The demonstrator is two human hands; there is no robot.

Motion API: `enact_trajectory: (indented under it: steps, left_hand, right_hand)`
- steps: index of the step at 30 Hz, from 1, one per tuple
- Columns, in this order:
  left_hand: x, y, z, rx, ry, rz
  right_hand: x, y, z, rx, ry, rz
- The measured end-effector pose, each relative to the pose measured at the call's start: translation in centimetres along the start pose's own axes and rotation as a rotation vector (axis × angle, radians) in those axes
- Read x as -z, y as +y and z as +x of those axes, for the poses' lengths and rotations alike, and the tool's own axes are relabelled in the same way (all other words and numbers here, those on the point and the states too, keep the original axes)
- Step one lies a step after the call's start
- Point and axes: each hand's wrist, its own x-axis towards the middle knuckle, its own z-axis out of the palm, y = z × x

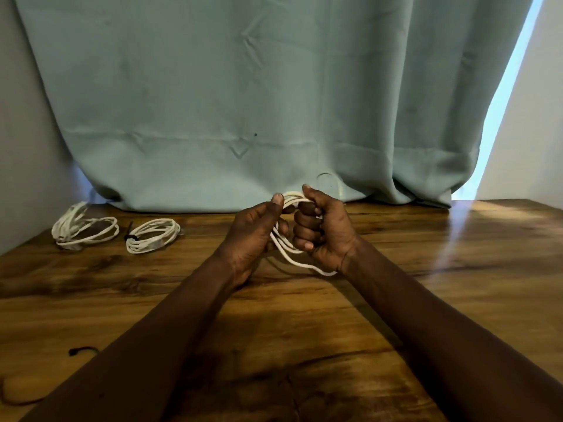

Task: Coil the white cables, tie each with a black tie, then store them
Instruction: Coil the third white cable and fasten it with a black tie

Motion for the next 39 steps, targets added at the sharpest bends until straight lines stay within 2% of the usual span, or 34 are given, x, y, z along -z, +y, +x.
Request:
enact_trajectory:
  steps: [4,6,8,11,13,19,23,27,30,32,35,39]
  left_hand:
    - [-0.3,0.0,0.2,-0.125,0.082,0.072]
    - [-0.2,0.1,0.4,-0.124,0.126,0.061]
    - [-0.3,0.2,0.5,-0.034,0.135,-0.009]
    - [0.0,0.4,0.5,0.204,0.075,-0.234]
    - [0.3,0.5,0.6,0.292,0.032,-0.295]
    - [0.3,1.2,0.7,0.26,0.073,-0.105]
    - [0.1,1.0,0.7,0.206,0.15,-0.025]
    - [0.4,0.7,1.0,0.225,0.135,-0.012]
    - [0.3,0.2,0.9,0.13,0.183,0.045]
    - [0.0,-0.2,0.8,0.087,0.156,0.004]
    - [-0.9,-0.6,0.5,0.085,0.125,-0.053]
    - [-2.2,-1.2,0.2,0.111,0.086,0.064]
  right_hand:
    - [-0.1,-0.2,-0.3,-0.032,-0.09,0.071]
    - [-0.5,-0.2,-0.4,-0.048,-0.115,0.09]
    - [-0.8,0.0,-0.3,-0.059,-0.101,0.079]
    - [-0.5,0.3,-0.3,-0.051,-0.01,-0.103]
    - [-0.4,0.6,-0.4,-0.05,0.035,-0.182]
    - [-1.0,1.3,-0.2,-0.07,0.048,-0.179]
    - [-0.8,1.5,-0.2,-0.126,-0.096,-0.129]
    - [-0.8,1.6,-0.2,-0.175,-0.209,-0.026]
    - [-0.8,1.6,-0.1,-0.144,-0.148,0.045]
    - [-0.7,1.5,0.1,-0.105,-0.086,0.142]
    - [-0.1,1.1,0.4,-0.059,0.027,0.263]
    - [0.2,0.3,0.8,0.048,0.145,0.345]
